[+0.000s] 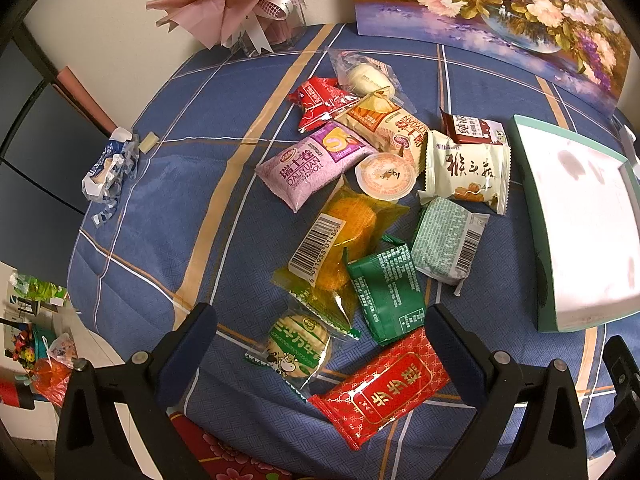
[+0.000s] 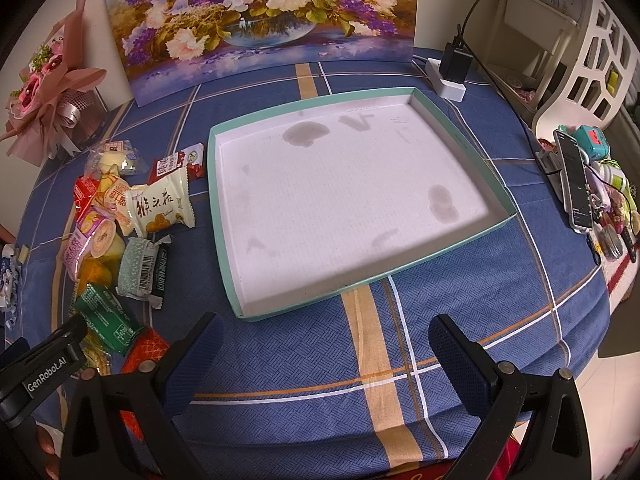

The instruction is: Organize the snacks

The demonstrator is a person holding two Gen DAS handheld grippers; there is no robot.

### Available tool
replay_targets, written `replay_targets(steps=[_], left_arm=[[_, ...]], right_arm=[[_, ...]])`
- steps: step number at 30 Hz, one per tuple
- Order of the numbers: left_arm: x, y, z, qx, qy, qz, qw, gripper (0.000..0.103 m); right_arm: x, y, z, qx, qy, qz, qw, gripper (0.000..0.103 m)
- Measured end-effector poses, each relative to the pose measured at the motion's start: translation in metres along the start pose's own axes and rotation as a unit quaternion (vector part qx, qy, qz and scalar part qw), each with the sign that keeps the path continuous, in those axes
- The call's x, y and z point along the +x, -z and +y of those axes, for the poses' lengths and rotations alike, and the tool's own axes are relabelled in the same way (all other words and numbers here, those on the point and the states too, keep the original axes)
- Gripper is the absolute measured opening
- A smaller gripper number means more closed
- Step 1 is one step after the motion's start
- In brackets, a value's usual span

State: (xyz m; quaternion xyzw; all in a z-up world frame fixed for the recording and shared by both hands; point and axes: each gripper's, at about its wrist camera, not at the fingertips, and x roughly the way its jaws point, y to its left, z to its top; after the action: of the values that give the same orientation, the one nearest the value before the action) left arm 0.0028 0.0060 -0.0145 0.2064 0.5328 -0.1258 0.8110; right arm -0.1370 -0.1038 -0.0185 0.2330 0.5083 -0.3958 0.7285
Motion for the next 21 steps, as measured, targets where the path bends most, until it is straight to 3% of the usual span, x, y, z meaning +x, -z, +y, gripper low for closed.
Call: replay_targets(steps=[5,12,21], left_arm=[[0.0,-0.002,0.003,-0.007,0.01,0.003,0.9999,0.103],[-0.005,-0.008,0.042,-0.065,0.051,-0.009,0.9965,0.103],[0.016,-0.004,0.079,-0.094,0.068,0.034,0.9927,0.103]], right_arm=[[0.0,0.0,0.0,0.0,-0.001,0.0,1.0,0.103],[-0.005,0.0,0.018,-0.017,-0.04,-0.014,0.999,0.103],[0.01,0.007,0.07,-0.049,-0.105,0.039,0.992,0.103]])
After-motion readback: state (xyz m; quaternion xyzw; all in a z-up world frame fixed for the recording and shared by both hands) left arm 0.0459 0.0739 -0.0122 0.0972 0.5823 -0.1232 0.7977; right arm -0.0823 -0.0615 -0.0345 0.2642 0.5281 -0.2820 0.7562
